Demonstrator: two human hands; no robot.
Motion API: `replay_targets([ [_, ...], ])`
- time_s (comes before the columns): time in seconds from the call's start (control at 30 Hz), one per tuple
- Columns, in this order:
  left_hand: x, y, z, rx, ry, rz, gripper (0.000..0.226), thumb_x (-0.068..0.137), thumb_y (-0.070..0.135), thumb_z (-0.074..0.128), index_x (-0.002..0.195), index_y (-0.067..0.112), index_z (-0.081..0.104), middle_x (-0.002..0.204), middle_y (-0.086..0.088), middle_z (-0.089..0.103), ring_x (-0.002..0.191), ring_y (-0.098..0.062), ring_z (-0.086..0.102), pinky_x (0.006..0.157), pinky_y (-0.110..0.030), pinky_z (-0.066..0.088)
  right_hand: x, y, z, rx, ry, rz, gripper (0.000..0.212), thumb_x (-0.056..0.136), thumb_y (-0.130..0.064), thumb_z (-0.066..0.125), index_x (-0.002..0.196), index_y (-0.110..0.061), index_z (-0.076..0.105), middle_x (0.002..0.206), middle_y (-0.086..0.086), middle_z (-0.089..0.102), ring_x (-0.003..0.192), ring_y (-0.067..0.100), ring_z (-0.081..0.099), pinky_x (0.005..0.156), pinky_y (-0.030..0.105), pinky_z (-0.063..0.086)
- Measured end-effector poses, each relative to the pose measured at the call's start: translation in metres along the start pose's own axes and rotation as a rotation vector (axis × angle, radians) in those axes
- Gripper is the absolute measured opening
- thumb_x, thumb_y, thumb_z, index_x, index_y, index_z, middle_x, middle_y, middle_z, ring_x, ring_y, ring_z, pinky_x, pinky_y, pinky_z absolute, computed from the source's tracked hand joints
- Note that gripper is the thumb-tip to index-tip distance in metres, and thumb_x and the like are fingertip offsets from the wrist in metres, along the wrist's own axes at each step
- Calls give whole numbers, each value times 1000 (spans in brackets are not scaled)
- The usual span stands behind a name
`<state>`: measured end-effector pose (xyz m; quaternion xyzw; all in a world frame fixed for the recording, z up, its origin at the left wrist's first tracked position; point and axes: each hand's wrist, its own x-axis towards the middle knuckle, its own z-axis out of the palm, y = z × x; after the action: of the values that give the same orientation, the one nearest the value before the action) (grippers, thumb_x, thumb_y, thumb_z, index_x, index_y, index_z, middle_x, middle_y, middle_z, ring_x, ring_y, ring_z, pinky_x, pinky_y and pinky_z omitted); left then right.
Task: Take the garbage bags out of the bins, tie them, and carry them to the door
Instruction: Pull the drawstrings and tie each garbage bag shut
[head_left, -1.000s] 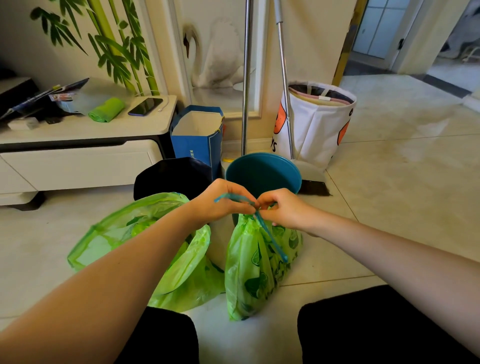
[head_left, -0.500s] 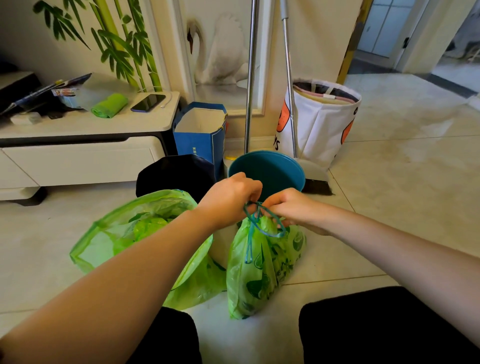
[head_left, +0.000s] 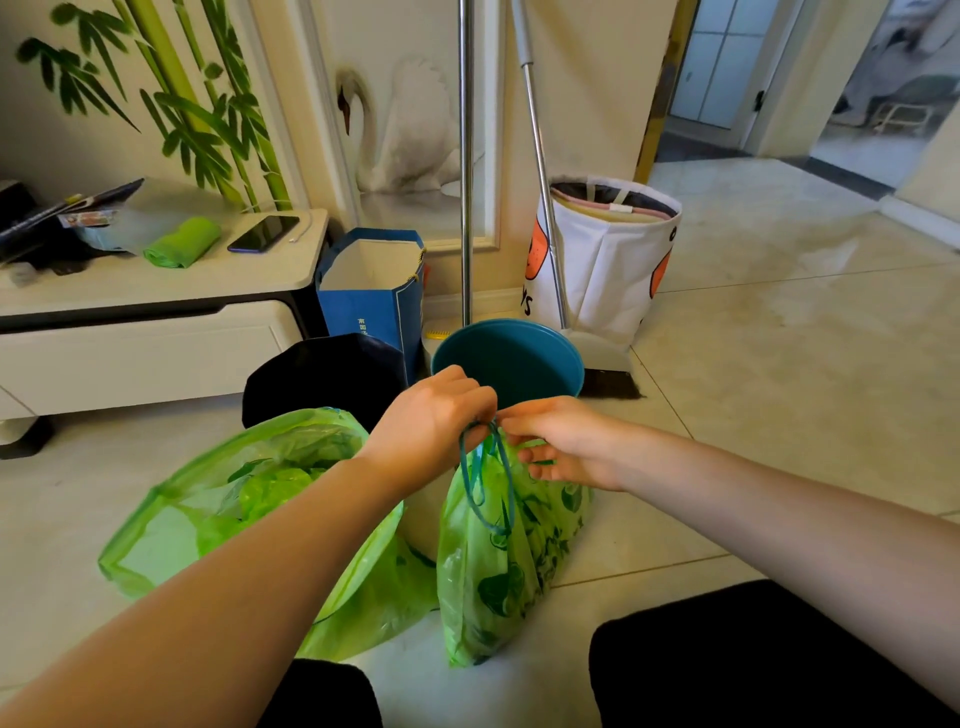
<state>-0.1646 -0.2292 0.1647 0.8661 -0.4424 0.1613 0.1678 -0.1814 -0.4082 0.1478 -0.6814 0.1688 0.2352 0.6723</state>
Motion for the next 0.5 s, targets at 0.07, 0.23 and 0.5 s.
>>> replay_targets([
  [0.07, 1, 2, 1, 34, -4, 31, 3, 81, 9, 67, 83, 7, 66, 78, -6, 64, 79, -28, 57, 64, -39, 48, 0, -2, 1, 49, 32, 19, 7, 86, -22, 66, 91, -18, 68, 81, 2, 59, 68, 15, 50, 58, 26, 40],
  [0.23, 1, 6, 2, 59, 4, 54, 4, 79, 10, 70, 80, 7, 66, 76, -6, 65, 77, -28, 58, 63, -40, 49, -1, -5, 2, 112, 42, 82, 11, 84, -23, 69, 80, -14, 66, 71, 0, 54, 63, 12, 42, 54, 23, 32],
  [0.5, -4, -4, 5, -116, -12, -180, 7, 81, 18, 72, 79, 11, 70, 80, -2, 66, 84, -20, 58, 72, -40, 51, 1, -15, -2, 328, 62, 47, 6, 87, -13, 53, 86, -9, 57, 72, 7, 56, 57, 16, 44, 52, 25, 33],
])
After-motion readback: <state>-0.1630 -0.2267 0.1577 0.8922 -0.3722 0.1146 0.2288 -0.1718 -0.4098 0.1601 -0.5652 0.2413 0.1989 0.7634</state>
